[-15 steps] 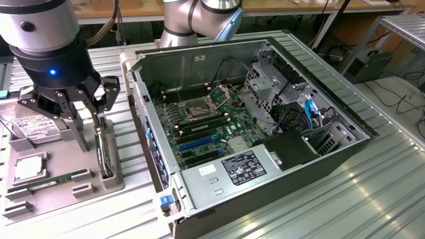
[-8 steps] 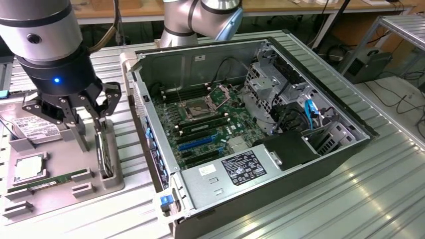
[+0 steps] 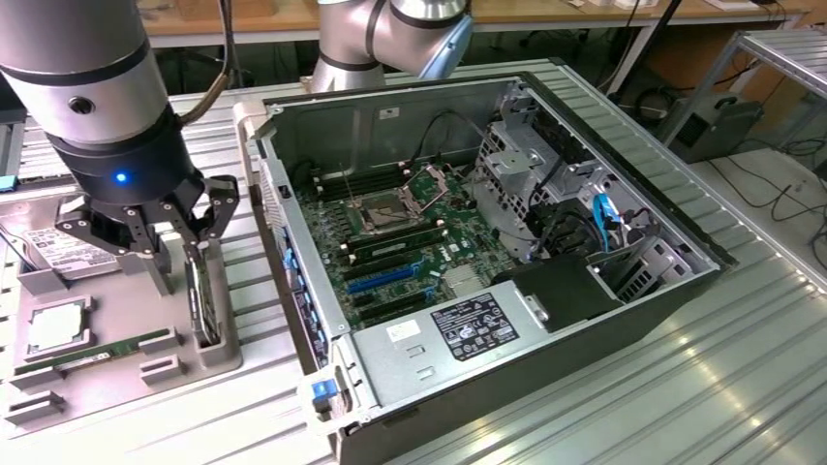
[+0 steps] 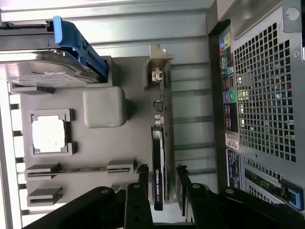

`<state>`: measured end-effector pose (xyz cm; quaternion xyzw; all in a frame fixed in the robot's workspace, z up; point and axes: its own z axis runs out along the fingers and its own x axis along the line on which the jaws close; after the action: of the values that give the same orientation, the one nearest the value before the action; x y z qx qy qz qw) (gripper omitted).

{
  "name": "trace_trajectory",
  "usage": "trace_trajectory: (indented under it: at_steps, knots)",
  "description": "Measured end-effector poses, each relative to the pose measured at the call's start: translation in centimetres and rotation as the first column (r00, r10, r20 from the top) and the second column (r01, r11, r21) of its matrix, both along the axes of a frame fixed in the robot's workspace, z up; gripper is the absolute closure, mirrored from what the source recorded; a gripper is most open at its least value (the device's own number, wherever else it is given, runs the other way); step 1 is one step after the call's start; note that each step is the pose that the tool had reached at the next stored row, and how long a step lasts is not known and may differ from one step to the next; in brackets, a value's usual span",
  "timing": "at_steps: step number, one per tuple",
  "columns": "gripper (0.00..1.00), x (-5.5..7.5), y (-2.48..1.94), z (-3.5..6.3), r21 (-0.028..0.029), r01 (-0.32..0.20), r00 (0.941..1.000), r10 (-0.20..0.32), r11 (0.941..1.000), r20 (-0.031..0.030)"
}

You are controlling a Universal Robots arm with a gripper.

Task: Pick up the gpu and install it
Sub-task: 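Pick up the gpu and move the gpu toward the slot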

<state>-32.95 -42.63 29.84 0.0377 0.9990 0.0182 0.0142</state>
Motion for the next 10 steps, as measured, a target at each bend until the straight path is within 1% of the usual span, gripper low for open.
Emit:
trace_trajectory:
  at_steps: [6, 7, 8, 10]
  knots:
    - [0.64, 0.0, 0.02, -1.48, 0.0, 0.0, 1.0, 0.0, 1.0, 0.0]
    - [0.64, 0.0, 0.06, -1.9, 0.0001, 0.0, 1.0, 0.0, 1.0, 0.0001]
    - [0.64, 0.0, 0.21, -2.38, -0.0001, 0.0, 1.0, 0.0, 1.0, 0.0]
    - [0.64, 0.0, 0.46, -2.99, 0.0001, 0.0, 1.0, 0.0, 1.0, 0.0001]
